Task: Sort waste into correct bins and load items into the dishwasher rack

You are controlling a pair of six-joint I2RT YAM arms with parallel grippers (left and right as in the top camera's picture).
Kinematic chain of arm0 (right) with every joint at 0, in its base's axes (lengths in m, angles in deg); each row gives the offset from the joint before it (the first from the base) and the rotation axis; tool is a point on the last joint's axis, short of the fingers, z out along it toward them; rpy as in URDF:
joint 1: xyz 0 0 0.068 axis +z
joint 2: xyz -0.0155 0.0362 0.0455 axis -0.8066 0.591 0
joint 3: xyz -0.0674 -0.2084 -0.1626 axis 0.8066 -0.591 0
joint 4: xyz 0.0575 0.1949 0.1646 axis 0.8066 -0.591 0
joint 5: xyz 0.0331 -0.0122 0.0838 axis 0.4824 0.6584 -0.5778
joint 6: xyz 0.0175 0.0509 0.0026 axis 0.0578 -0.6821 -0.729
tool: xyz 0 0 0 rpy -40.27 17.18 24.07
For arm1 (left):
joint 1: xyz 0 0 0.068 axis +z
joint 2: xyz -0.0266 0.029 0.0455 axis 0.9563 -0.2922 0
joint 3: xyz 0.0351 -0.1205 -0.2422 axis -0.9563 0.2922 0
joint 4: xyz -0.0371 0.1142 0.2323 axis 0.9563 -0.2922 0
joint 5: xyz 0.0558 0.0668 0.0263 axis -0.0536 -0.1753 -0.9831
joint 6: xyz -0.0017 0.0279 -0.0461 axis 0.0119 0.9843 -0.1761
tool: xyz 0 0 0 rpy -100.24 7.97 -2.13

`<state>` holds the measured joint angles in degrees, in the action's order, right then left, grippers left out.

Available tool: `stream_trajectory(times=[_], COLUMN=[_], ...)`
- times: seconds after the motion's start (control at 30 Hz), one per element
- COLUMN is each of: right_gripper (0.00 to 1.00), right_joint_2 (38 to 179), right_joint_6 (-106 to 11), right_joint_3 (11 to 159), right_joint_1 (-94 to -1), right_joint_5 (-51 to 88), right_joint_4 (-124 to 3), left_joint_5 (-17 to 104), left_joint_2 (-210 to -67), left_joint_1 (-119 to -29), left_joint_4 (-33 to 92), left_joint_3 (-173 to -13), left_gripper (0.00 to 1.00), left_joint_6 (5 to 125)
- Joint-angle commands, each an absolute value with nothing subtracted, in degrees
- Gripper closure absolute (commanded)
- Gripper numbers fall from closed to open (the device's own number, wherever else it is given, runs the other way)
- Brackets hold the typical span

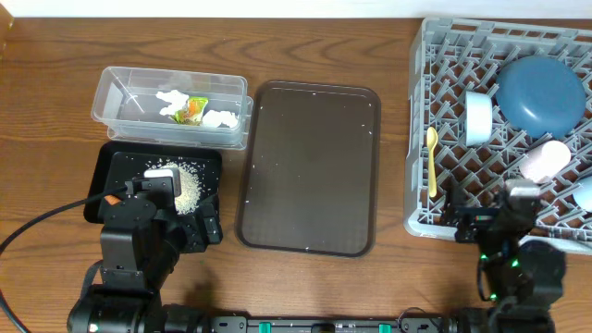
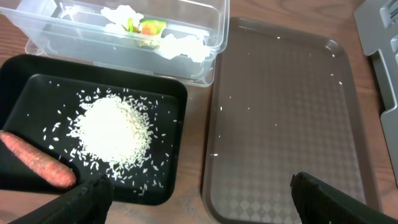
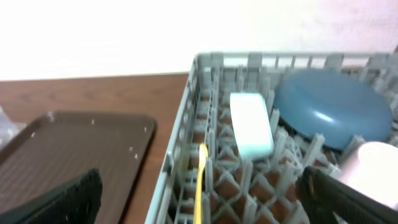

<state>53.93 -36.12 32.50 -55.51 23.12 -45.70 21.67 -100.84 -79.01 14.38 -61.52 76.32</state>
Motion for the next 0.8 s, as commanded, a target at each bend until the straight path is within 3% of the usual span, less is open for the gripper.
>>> stream_trajectory(times=[0.0, 0.37, 0.77], right_gripper=[0.01, 0.01, 0.01], right_joint_2=[49.7, 41.2, 38.3], right_joint_6=[-35.9, -28.5, -24.2], right_joint_3=[26.6, 14.7, 11.4], right_joint_1=[-54.3, -54.3, -54.3], right_joint_5=[24.0, 24.0, 24.5], right_joint_4=[-41.0, -24.8, -32.0], left_joint_5=[21.4, 21.4, 21.4], left_joint_2=[-100.7, -100.7, -100.7], left_joint_1=[-78.7, -78.7, -78.7], left_joint_4=[14.4, 14.4, 14.4], left_joint_3=[-61.5, -61.5, -61.5], left_gripper=[0.06, 0.06, 0.06], left_joint_6=[77.1, 77.1, 77.1])
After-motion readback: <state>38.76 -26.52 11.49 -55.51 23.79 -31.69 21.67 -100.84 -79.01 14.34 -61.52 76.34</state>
